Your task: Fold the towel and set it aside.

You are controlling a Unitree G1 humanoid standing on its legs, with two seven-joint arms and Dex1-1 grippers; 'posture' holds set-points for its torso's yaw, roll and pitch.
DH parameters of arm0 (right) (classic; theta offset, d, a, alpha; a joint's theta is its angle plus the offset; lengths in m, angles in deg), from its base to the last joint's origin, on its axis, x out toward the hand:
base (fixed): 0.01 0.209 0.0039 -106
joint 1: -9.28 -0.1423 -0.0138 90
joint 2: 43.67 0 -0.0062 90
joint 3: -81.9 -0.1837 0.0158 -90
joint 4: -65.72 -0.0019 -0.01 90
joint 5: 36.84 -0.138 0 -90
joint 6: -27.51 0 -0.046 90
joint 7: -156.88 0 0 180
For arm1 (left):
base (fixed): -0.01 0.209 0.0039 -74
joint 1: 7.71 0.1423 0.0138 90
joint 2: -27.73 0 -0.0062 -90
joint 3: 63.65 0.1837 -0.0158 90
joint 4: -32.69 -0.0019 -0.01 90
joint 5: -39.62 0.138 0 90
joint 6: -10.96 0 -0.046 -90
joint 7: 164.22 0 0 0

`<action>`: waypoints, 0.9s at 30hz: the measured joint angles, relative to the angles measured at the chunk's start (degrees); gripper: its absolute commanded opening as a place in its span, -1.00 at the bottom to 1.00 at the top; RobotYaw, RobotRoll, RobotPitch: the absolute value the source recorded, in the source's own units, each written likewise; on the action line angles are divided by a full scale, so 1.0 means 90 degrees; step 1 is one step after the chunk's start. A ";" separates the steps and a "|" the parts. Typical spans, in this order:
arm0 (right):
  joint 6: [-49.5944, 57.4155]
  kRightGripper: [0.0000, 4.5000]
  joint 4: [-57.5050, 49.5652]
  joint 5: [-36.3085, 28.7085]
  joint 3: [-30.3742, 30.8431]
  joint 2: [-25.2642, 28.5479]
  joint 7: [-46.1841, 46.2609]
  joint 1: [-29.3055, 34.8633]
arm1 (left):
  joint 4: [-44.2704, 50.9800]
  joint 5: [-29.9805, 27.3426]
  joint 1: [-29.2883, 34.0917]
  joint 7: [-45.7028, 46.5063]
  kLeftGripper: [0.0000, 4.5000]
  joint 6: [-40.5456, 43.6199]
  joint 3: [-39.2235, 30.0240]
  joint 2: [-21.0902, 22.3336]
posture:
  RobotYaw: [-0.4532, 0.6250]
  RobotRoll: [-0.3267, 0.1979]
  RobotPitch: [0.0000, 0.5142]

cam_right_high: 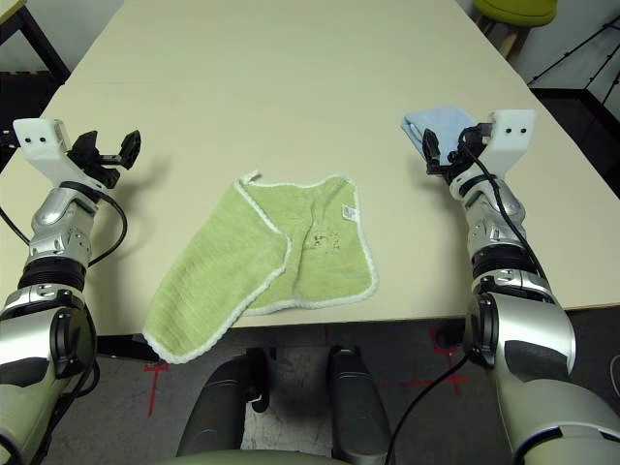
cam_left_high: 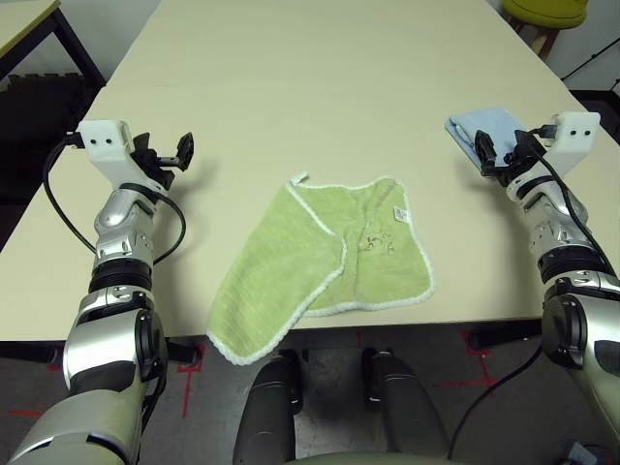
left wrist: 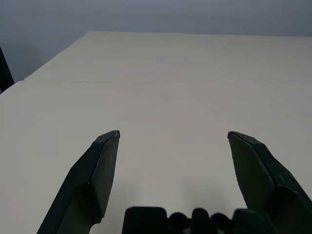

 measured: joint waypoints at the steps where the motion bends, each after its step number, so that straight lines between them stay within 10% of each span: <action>1: -0.0002 0.99 0.0000 0.0000 0.0000 0.0000 0.0000 0.0000 | 0.0000 0.0000 0.0000 0.0000 1.00 0.0000 0.0000 0.0000 | -0.20 0.25 -0.39; 27: -0.0020 0.99 -0.0052 0.0060 0.0041 -0.0363 0.0047 0.0028 | -0.0255 0.0033 -0.0175 -0.0204 1.00 0.0007 0.0004 0.0155 | -0.13 0.25 -0.31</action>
